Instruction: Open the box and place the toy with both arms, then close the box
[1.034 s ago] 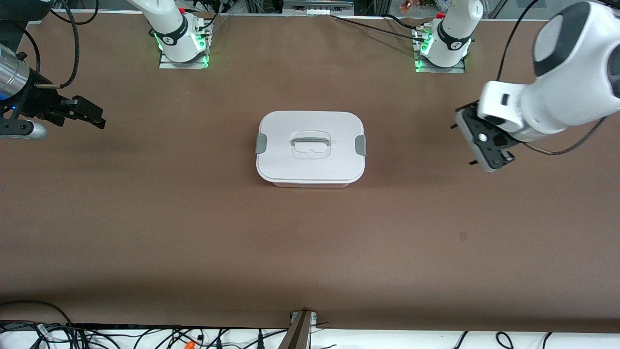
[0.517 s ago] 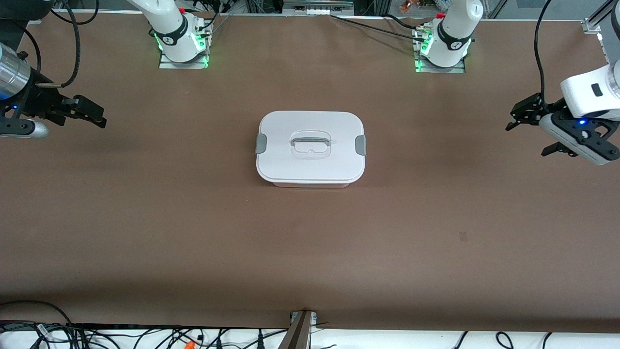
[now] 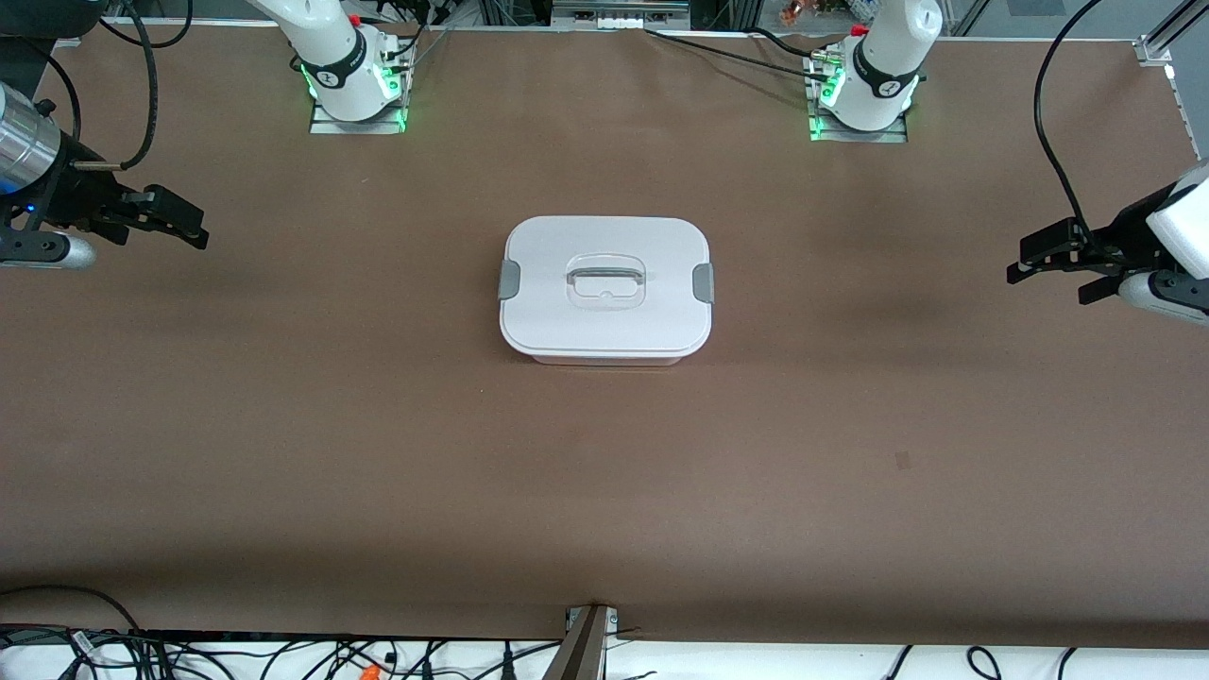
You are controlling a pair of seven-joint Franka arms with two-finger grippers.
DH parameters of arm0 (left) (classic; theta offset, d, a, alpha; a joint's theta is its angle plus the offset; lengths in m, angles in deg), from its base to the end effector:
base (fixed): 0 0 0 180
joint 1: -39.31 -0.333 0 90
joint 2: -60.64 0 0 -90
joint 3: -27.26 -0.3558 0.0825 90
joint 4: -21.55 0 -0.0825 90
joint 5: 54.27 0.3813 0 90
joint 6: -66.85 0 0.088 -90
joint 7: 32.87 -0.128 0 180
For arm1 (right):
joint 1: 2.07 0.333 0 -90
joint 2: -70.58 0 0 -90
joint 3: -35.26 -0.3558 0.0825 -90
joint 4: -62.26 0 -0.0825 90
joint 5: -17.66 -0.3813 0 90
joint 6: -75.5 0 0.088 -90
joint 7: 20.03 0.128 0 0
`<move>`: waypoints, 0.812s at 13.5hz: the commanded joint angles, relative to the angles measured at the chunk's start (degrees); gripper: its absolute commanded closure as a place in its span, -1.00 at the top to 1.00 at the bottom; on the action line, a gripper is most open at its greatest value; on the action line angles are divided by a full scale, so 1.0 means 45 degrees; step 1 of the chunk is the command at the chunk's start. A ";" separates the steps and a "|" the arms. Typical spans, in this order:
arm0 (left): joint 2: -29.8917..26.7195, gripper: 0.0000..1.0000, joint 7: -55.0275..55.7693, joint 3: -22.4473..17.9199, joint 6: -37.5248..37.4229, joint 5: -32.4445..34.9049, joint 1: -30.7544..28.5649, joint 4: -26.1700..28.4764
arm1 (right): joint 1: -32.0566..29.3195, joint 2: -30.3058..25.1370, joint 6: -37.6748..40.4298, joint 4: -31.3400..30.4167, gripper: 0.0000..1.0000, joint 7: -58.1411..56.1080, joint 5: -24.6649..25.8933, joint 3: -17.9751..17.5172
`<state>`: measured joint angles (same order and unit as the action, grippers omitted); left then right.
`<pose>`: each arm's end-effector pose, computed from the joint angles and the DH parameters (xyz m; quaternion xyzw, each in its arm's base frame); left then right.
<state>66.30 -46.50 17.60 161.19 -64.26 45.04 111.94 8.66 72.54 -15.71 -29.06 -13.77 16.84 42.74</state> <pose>0.5894 0.0147 0.5925 0.9939 -0.0768 -0.0020 0.0797 0.5622 0.0350 0.6154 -0.9995 0.0265 0.0183 0.0034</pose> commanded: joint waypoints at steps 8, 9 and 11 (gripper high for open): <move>-0.0965 1.00 0.3373 0.0681 -0.0630 0.1398 0.0621 0.0206 | -0.0021 -0.0006 0.0307 0.0194 1.00 0.0111 -0.0246 0.0077; -0.1063 1.00 0.4211 0.0701 -0.0787 0.1457 0.0718 0.0245 | -0.0021 -0.0006 0.0307 0.0194 1.00 0.0111 -0.0246 0.0077; -0.0890 1.00 0.4356 0.0720 -0.0672 0.1477 0.0739 0.0362 | -0.0021 -0.0006 0.0307 0.0194 1.00 0.0111 -0.0246 0.0077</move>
<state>63.11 -29.19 20.62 158.08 -59.26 47.90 111.96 8.64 72.54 -15.44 -29.06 -13.77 16.84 42.91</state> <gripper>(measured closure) 0.000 0.000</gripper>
